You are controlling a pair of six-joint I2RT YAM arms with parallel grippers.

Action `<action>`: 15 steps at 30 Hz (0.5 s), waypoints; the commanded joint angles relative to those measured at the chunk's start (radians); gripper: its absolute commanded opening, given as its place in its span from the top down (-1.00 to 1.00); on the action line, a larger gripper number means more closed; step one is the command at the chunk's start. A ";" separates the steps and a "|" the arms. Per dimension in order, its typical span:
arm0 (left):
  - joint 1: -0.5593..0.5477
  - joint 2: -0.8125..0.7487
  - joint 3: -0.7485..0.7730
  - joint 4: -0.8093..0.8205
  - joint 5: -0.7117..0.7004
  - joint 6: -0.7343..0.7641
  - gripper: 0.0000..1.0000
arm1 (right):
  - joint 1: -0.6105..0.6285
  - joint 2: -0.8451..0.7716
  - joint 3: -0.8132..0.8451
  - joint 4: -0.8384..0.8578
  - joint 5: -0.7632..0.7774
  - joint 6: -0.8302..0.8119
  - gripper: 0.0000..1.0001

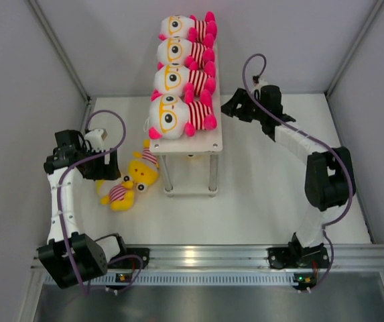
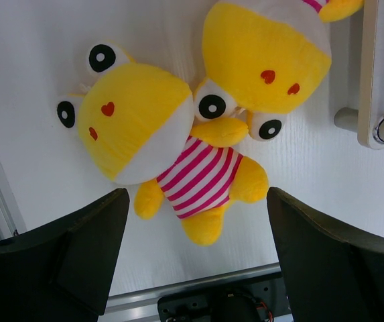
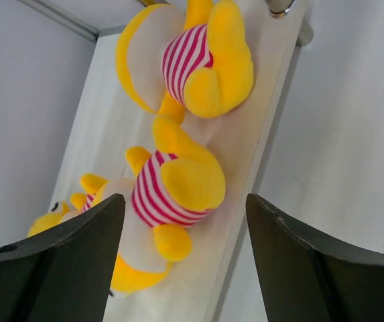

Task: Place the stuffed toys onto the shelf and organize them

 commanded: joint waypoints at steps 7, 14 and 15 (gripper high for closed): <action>-0.002 -0.025 -0.003 0.030 -0.014 0.011 -0.80 | 0.007 0.269 0.311 -0.089 -0.273 -0.264 -0.65; -0.001 -0.008 -0.003 0.030 -0.014 0.015 -0.80 | 0.073 0.333 0.339 -0.097 -0.216 -0.305 -0.61; -0.002 -0.009 -0.003 0.031 -0.014 0.016 -0.80 | 0.077 0.335 0.333 -0.089 -0.210 -0.305 -0.58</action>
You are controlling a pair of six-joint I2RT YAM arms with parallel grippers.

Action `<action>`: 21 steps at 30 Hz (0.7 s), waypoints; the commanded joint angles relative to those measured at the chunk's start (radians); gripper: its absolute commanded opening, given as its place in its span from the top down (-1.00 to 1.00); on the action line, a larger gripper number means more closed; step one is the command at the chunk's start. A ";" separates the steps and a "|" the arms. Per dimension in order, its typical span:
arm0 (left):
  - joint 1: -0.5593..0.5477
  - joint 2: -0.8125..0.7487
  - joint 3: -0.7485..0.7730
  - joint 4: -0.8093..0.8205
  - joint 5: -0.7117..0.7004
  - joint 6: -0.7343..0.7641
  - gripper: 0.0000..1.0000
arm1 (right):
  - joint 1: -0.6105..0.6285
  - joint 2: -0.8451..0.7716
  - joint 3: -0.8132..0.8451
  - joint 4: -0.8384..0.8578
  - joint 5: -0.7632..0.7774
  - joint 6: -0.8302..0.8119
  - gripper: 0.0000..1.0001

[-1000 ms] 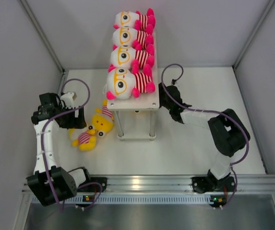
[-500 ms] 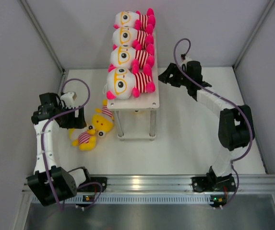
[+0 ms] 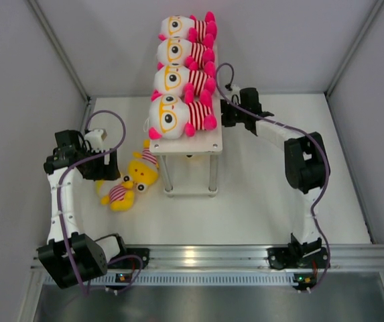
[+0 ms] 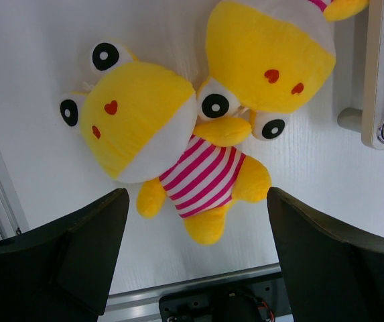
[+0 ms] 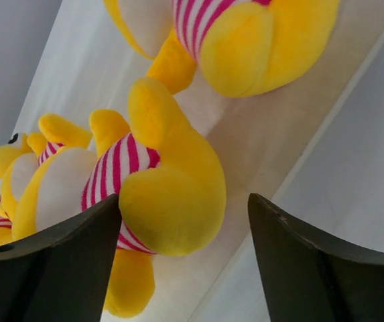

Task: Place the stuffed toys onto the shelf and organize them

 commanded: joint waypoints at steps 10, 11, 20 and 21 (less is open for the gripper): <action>-0.001 -0.011 -0.009 0.030 0.003 0.017 -0.80 | 0.058 -0.151 -0.228 0.306 0.142 0.079 1.00; -0.002 -0.013 -0.007 0.030 0.003 0.019 -0.80 | 0.060 -0.174 -0.300 0.343 0.192 0.132 1.00; -0.002 -0.009 -0.006 0.031 0.003 0.019 -0.80 | 0.101 -0.308 -0.533 0.618 0.514 0.450 1.00; -0.002 -0.009 -0.006 0.030 0.003 0.019 -0.80 | 0.109 -0.303 -0.528 0.623 0.557 0.467 1.00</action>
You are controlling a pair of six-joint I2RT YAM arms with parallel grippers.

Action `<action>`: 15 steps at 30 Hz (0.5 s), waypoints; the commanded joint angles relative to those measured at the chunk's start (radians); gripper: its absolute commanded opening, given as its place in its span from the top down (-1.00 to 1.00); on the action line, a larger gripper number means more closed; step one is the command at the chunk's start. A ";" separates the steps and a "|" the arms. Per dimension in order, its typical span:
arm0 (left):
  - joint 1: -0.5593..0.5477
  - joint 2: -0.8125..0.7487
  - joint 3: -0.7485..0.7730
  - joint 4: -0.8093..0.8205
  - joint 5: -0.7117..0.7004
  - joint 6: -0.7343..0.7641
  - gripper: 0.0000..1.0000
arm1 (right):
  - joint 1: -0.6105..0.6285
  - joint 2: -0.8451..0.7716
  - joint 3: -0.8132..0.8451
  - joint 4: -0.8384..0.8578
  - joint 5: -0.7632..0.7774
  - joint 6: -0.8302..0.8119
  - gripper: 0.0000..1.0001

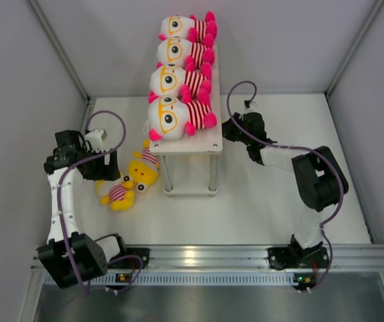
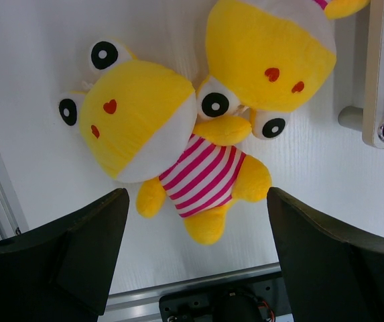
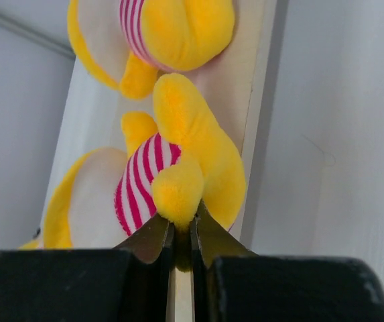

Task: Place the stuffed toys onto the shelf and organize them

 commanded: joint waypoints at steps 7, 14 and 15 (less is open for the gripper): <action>-0.001 -0.014 -0.002 0.030 -0.003 0.011 -0.80 | 0.123 -0.003 0.029 0.216 0.477 0.298 1.00; -0.001 -0.011 -0.001 0.030 -0.001 0.014 -0.80 | 0.203 0.009 0.052 0.115 0.671 0.415 1.00; -0.001 -0.013 -0.001 0.031 0.000 0.014 -0.80 | 0.211 0.017 0.053 0.102 0.686 0.427 1.00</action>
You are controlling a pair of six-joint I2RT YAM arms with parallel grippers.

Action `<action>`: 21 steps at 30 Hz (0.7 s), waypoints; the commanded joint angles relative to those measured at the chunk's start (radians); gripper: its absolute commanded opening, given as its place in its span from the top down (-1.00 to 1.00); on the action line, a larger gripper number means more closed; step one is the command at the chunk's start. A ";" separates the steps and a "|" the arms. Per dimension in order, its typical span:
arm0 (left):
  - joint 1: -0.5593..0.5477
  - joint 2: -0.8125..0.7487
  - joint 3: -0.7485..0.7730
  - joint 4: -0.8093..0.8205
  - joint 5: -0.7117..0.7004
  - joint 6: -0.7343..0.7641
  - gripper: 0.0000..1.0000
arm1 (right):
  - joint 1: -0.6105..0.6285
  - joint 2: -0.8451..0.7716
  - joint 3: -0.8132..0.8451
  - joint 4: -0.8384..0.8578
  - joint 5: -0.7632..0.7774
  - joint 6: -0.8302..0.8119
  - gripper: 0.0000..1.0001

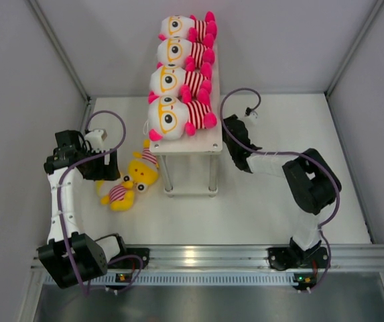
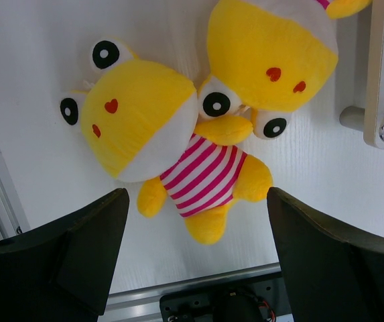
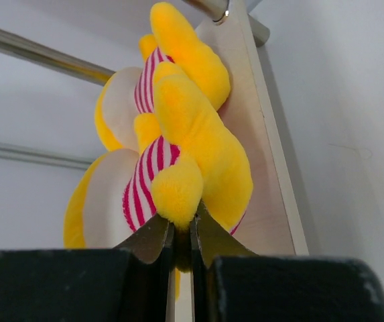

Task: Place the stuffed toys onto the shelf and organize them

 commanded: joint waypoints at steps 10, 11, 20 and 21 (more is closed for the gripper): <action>-0.001 -0.019 -0.005 0.031 0.007 0.014 -0.80 | 0.061 0.119 0.164 -0.043 0.112 0.129 1.00; -0.001 -0.019 -0.003 0.030 0.007 0.015 -0.80 | 0.061 0.122 0.169 -0.048 0.122 0.129 1.00; -0.001 -0.009 -0.025 0.031 0.121 0.018 -0.80 | 0.047 0.102 0.118 0.012 0.018 0.103 0.07; -0.002 -0.006 -0.029 0.031 0.151 0.023 -0.80 | 0.044 0.086 0.109 0.014 0.014 0.094 -0.05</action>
